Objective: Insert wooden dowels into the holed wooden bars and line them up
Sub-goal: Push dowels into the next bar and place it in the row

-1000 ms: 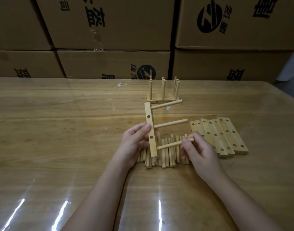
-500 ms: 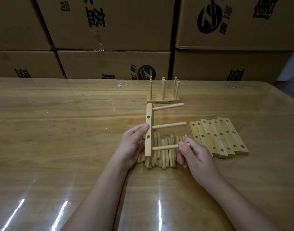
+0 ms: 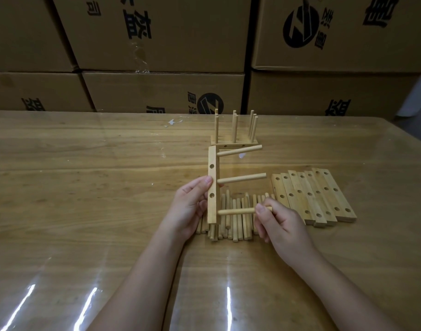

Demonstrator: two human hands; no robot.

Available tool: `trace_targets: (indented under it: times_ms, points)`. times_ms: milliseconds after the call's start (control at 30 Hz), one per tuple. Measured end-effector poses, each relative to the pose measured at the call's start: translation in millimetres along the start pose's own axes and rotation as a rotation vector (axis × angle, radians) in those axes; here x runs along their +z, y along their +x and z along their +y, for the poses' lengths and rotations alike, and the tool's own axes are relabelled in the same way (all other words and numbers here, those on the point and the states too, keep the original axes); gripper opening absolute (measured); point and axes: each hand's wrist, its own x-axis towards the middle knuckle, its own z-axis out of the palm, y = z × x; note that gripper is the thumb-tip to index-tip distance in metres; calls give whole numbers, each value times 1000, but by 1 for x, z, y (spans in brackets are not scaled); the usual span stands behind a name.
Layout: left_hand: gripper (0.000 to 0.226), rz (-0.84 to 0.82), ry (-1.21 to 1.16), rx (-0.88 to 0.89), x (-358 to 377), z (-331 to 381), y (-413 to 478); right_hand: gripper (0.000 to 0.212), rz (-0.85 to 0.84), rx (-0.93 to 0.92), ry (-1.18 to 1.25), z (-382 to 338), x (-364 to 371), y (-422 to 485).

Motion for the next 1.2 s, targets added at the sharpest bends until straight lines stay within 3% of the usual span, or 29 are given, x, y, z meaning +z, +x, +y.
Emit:
trace_targets:
  times_ms: [1200]
  points:
    - [22,-21,-13,-18,1,3,-4,52,3,87,30,-3,-2,0]
